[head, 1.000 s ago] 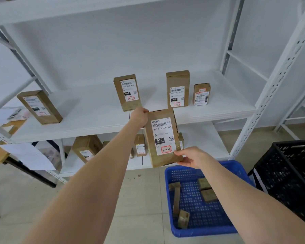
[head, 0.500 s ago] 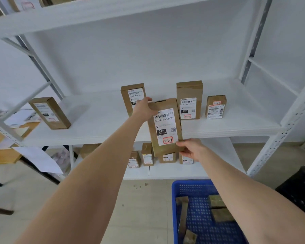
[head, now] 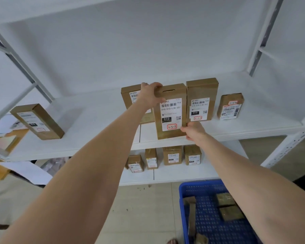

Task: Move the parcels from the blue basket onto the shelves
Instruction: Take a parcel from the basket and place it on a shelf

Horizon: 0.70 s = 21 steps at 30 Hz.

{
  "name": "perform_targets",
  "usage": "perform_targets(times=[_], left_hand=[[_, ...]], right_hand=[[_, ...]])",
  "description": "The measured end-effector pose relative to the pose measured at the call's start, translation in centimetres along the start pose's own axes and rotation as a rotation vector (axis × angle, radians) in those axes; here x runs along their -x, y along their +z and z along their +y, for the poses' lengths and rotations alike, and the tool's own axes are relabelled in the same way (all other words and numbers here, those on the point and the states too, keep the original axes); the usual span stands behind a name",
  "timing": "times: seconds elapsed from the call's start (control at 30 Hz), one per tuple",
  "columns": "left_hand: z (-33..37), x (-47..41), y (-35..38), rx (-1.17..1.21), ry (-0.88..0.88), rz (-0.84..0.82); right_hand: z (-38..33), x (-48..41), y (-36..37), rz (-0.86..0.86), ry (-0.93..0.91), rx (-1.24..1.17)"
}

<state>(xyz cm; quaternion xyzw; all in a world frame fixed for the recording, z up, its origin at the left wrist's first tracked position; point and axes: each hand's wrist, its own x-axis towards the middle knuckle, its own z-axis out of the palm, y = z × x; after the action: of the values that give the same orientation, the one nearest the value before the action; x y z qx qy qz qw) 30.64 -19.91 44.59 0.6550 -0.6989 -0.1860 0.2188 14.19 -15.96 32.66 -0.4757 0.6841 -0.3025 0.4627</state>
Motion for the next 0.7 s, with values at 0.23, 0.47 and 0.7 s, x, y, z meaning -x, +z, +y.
perform_targets(times=[0.23, 0.47, 0.7], left_hand=[[-2.3, -2.6, 1.3, 0.023, 0.031, -0.071], [-3.5, -3.0, 3.2, 0.028, 0.036, -0.072], [-3.4, -2.7, 3.7, -0.097, 0.095, -0.024]], right_hand=[[-0.5, -2.6, 2.0, 0.073, 0.011, 0.194], [-0.2, -3.4, 2.0, 0.123, -0.018, 0.226], [-3.9, -1.3, 0.2, 0.559, -0.552, 0.585]])
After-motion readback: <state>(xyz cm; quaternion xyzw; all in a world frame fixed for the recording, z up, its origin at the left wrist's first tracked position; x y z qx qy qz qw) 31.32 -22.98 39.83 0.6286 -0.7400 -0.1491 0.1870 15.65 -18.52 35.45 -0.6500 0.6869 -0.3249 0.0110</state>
